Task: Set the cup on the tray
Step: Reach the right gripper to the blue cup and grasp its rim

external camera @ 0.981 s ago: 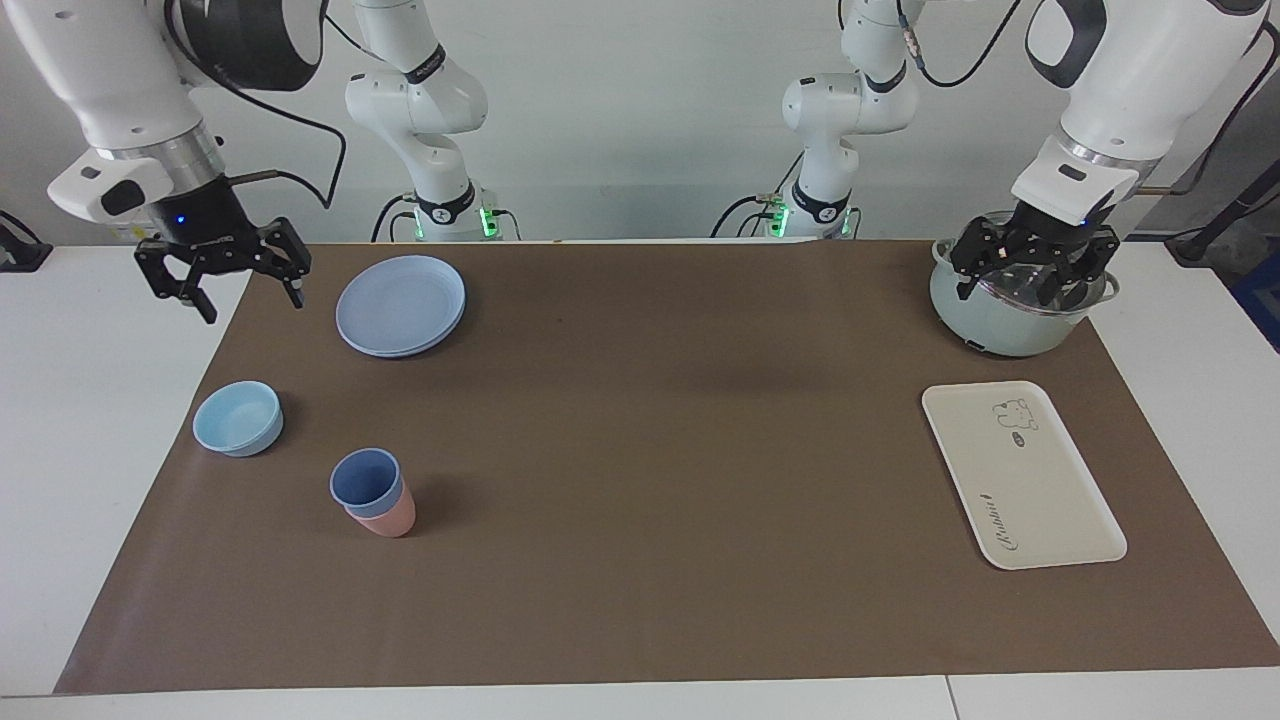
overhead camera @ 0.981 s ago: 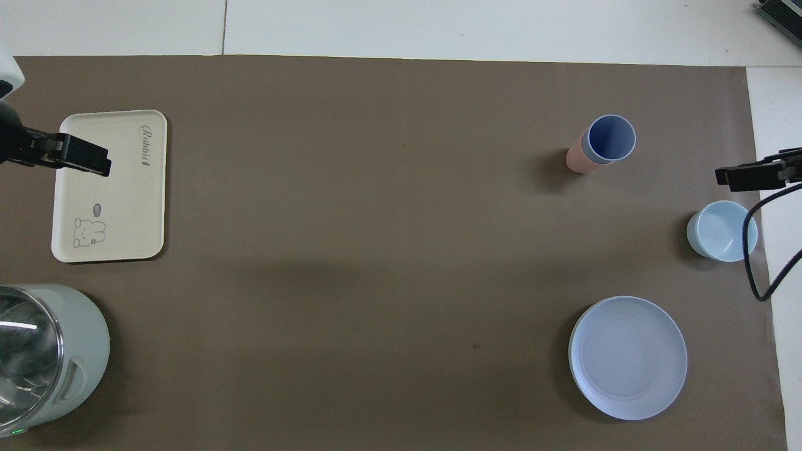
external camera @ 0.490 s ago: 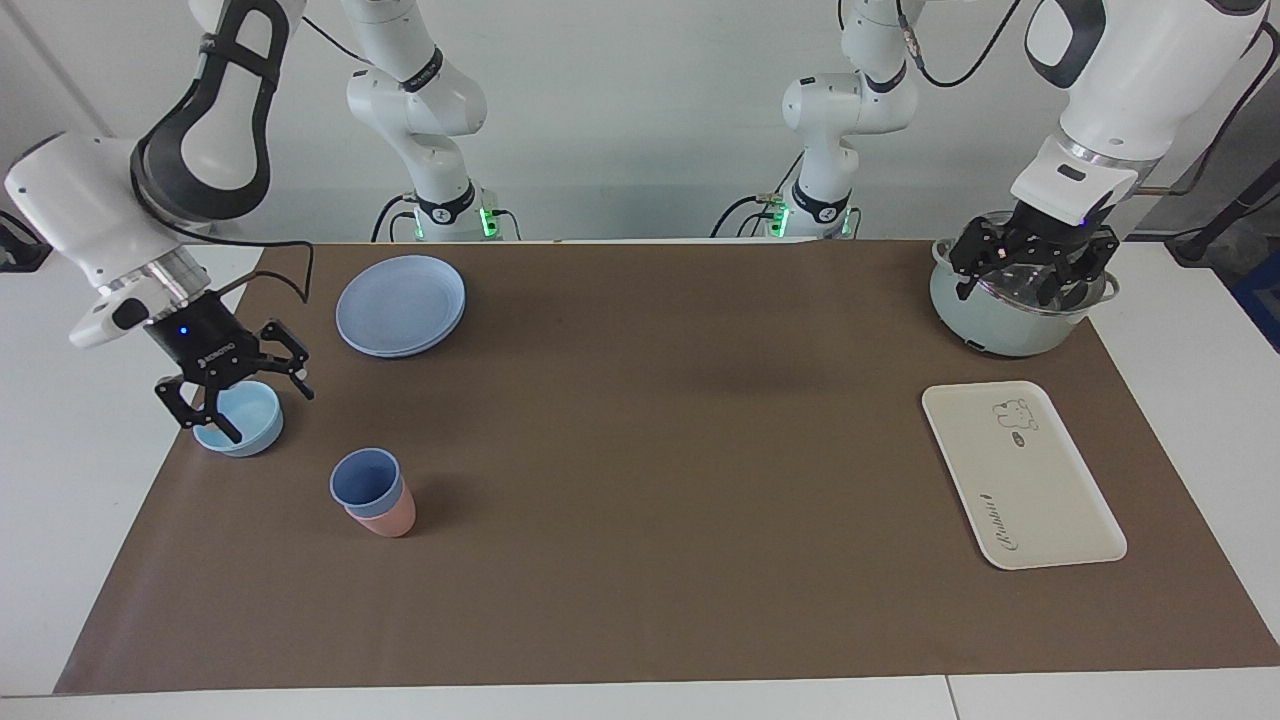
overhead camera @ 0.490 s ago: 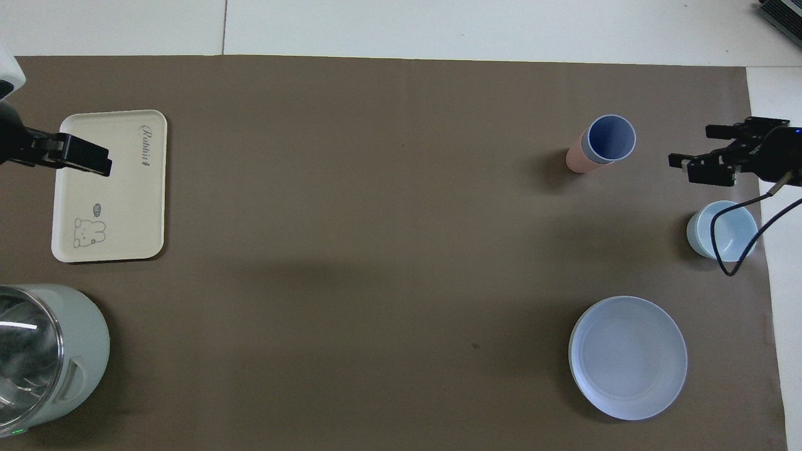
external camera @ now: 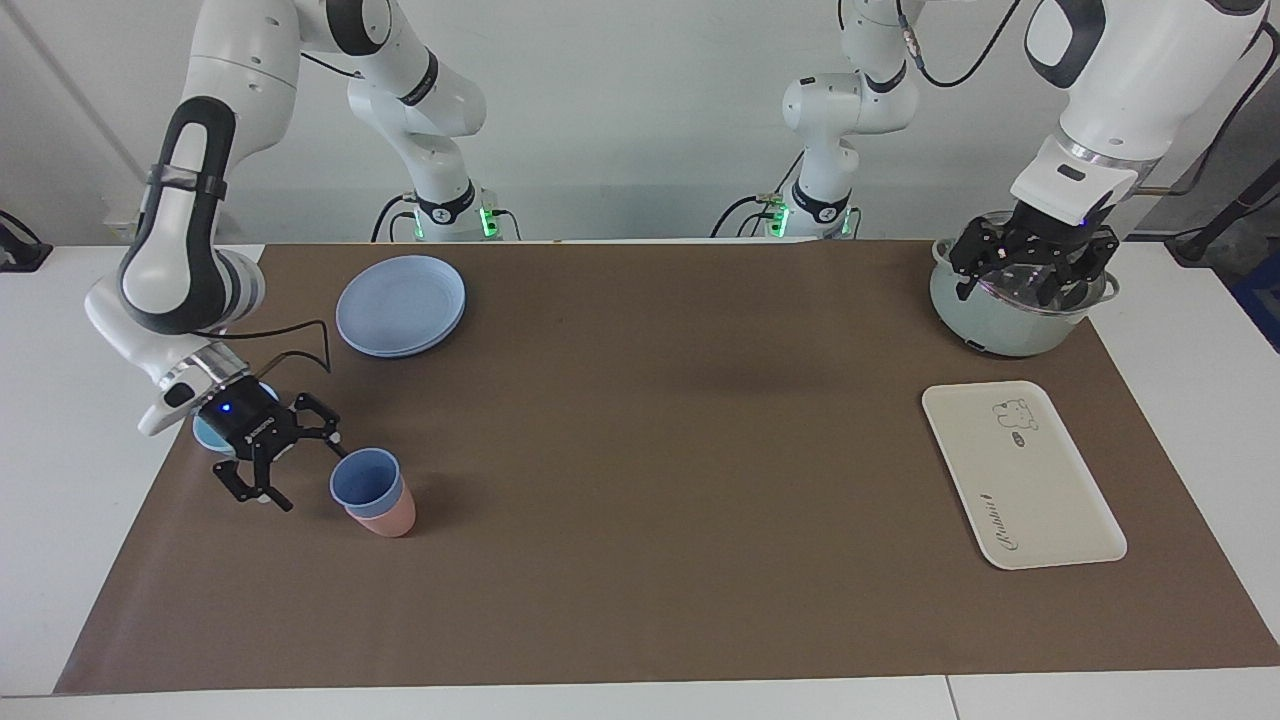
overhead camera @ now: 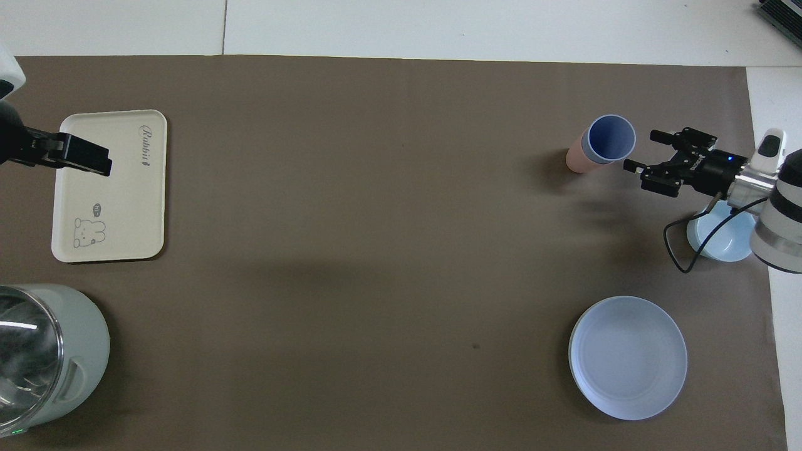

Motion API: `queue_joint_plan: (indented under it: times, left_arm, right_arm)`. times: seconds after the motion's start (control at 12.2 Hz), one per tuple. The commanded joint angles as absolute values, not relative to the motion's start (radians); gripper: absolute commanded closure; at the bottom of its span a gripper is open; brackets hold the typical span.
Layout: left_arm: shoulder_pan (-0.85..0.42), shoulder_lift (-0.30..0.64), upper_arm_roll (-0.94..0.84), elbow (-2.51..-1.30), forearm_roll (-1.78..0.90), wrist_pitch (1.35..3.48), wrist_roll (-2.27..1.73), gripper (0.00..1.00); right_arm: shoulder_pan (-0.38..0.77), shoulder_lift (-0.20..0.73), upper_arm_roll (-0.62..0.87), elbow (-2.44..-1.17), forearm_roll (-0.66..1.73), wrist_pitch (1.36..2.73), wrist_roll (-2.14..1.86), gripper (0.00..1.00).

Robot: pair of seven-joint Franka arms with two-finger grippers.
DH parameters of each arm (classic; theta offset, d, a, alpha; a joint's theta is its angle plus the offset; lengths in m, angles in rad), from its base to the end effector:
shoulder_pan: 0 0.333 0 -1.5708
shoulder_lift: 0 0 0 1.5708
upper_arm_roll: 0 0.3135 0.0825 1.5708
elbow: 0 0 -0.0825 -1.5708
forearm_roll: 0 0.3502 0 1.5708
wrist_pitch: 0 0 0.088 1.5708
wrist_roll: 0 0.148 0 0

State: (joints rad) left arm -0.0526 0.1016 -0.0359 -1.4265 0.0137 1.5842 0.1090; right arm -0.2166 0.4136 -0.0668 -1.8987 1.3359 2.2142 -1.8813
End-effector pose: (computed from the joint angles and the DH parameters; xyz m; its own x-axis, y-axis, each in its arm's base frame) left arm 0.5545 -0.0461 0.5911 0.9791 -0.1959 0.0547 -0.1953 -0.9806 -0.0161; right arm 0.6160 -0.1104 0.2913 0.5154 0.2915 0.8059 0.6855 -0.7045 -0.1836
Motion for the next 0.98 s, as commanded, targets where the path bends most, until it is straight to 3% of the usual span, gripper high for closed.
queue_joint_plan:
  times: [0.0, 0.33, 0.9]
  left_arm:
    - [-0.058, 0.072, -0.032, -1.466, 0.014, 1.611, 0.107, 0.0]
    - [-0.057, 0.071, -0.031, -1.468, 0.014, 1.611, 0.11, 0.0]
    - [-0.058, 0.071, -0.032, -1.468, 0.014, 1.612, 0.109, 0.0]
  right_arm:
    - [-0.223, 0.406, -0.058, -1.919, 1.393, 2.197, -1.977, 0.0]
    - [-0.193, 0.408, -0.06, -1.994, 1.526, 2.212, -2.117, 0.0]
    - [-0.137, 0.408, -0.058, -2.008, 1.657, 2.264, -2.186, 0.0]
